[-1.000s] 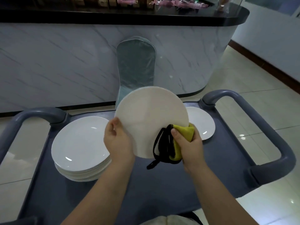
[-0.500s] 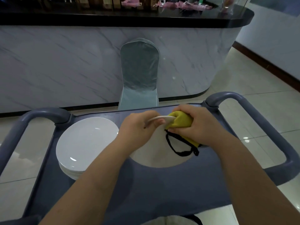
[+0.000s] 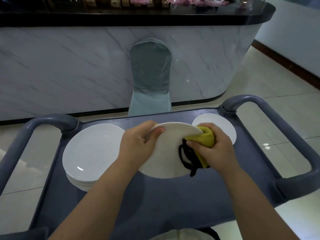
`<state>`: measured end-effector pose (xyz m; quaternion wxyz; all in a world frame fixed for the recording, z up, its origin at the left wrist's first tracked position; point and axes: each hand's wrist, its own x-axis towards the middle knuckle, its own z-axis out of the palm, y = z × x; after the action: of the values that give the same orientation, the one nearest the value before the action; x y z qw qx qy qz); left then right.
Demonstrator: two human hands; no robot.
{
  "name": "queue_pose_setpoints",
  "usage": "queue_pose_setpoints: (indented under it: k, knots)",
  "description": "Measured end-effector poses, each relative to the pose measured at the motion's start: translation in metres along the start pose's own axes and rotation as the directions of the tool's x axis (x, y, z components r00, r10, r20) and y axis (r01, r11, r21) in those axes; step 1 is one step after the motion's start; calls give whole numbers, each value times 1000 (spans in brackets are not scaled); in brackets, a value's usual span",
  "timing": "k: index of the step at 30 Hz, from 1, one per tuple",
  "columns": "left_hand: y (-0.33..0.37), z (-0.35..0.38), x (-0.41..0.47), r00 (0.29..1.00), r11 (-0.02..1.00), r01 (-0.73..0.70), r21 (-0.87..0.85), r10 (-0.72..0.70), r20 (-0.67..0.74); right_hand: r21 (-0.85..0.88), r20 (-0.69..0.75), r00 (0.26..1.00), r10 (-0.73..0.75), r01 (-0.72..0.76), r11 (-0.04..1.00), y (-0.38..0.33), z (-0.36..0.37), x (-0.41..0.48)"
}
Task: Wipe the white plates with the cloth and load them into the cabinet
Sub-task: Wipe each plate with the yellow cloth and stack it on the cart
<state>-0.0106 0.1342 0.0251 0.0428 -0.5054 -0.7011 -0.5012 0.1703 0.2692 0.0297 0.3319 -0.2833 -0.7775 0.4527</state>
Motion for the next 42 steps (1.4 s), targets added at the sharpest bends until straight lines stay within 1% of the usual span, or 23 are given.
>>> queue_pose_setpoints:
  k: [2,3,5,7,9,11,13,15,18,20,22,23,25,26,27,28,30,31,33,35,38,40,42]
  knots:
    - [4,2,3,984,978,-177,115,173,38,-107,70,985,-158,165,981,-10,1,6]
    - [4,2,2,984,979,-176,106,173,32,-111,64,982,-177,183,977,-10,2,6]
    - [5,-4,2,996,995,77,-70,-80,-49,40,-33,999,-43,44,998,-4,2,1]
    - [0,-6,-1,911,897,349,-272,-393,-126,223,-63,982,180,-162,961,9,2,-8]
    - [-4,-4,-3,874,866,427,-260,-469,-126,292,41,945,324,-321,901,24,4,-16]
    - [-4,0,-2,927,923,348,-166,-365,-85,202,74,936,344,-352,914,28,6,-15]
    - [1,0,8,981,982,184,-52,-187,-55,63,-4,966,257,-257,964,23,3,-8]
    - [9,-3,26,998,996,-54,74,55,-12,-26,-39,996,82,-83,996,12,-1,1]
    - [17,2,38,926,899,-377,221,361,112,-194,15,971,-239,237,952,-2,-3,11]
    - [20,8,30,930,925,-333,180,292,223,-339,53,899,-434,425,839,-2,-2,15]
    - [15,5,17,960,999,-34,3,32,278,-471,78,828,-555,521,712,5,-3,15]
    - [8,0,8,966,988,125,-87,-101,238,-526,87,802,-591,541,657,10,-5,13]
    - [-6,-12,-12,928,892,366,-264,-371,34,-610,92,763,-639,551,570,22,-10,6]
    - [-12,-17,-23,846,789,487,-375,-533,-23,-639,96,746,-659,553,534,27,-12,3]
    - [-12,-19,-32,722,610,615,-501,-690,46,-661,104,729,-676,559,501,32,-14,1]
    - [-8,-17,-39,569,350,742,-572,-780,261,-675,117,713,-692,568,471,34,-15,-1]
    - [7,-2,-46,275,-132,878,-461,-650,709,-681,151,678,-720,599,421,36,-13,-1]
    - [13,6,-45,209,-283,861,-422,-560,802,-672,165,659,-734,620,405,35,-10,0]
    - [20,19,-35,224,-458,727,-511,-545,808,-648,179,622,-763,658,384,32,-4,3]
    - [20,23,-22,238,-488,600,-634,-648,724,-632,186,584,-790,687,359,30,0,6]
    - [17,17,-11,236,-491,542,-683,-690,684,-607,211,552,-806,720,335,28,1,10]
    - [17,14,-11,271,-501,530,-684,-664,697,-577,184,591,-785,712,400,29,-1,10]
    - [18,13,-13,341,-498,508,-703,-633,695,-552,112,697,-708,637,539,30,1,6]
